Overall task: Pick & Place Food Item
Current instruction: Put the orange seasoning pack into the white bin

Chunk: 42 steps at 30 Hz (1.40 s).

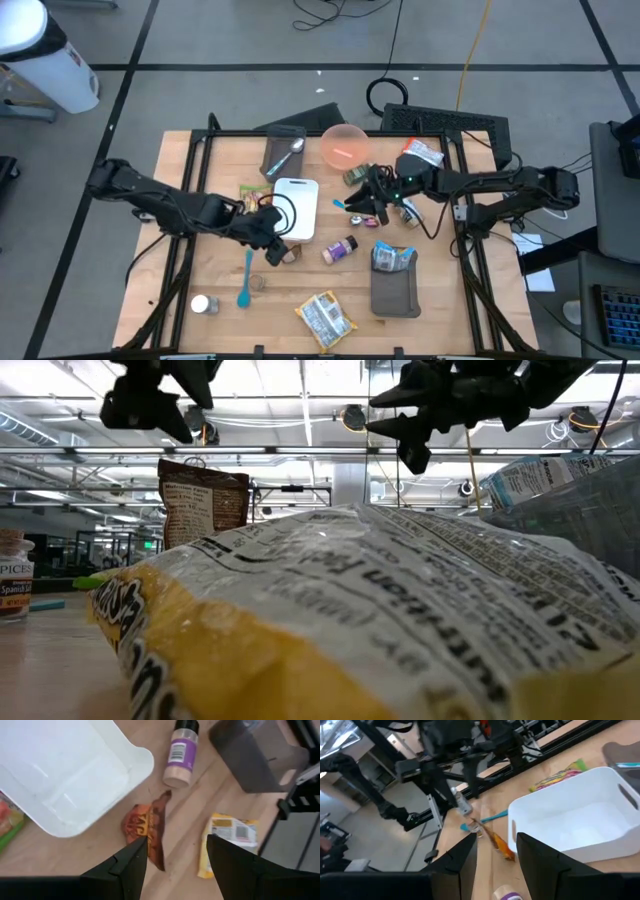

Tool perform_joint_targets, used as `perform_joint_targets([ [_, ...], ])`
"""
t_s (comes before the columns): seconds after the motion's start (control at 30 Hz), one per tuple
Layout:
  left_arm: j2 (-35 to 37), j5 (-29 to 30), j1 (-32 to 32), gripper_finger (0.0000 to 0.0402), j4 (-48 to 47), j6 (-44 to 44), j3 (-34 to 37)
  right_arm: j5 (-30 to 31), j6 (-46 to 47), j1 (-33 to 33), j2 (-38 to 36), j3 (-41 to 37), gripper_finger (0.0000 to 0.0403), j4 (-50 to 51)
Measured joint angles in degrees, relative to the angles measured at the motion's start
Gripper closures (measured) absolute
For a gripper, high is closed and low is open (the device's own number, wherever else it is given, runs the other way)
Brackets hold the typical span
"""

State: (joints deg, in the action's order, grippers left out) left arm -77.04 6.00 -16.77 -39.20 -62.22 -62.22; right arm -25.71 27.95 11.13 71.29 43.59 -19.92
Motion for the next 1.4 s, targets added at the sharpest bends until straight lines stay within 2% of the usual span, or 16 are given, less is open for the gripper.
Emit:
perform_joint_targets([
  [0.47,-2.6,-4.4,3.9,0.019,-0.5,11.3,0.0,0.1,-0.3,-1.7,0.0,0.0,0.0273,0.1],
  [0.67,-2.7,-7.7,5.2,0.019,-0.4,13.0,0.0,0.1,-0.9,-1.7,0.0,0.0,0.0273,0.1],
  [0.87,-4.7,-8.2,5.1,0.019,-0.7,13.1,0.0,0.1,-1.4,-1.7,0.0,0.0,0.0273,0.4],
  [1.1,-8.9,-13.6,5.1,0.019,-0.6,13.5,0.0,0.3,-2.0,-1.6,0.0,0.0,0.0273,1.3],
  [1.4,-10.0,-14.1,5.1,0.0193,-0.8,12.8,0.0,0.5,-2.3,-1.6,0.0,0.0,0.0273,1.8],
])
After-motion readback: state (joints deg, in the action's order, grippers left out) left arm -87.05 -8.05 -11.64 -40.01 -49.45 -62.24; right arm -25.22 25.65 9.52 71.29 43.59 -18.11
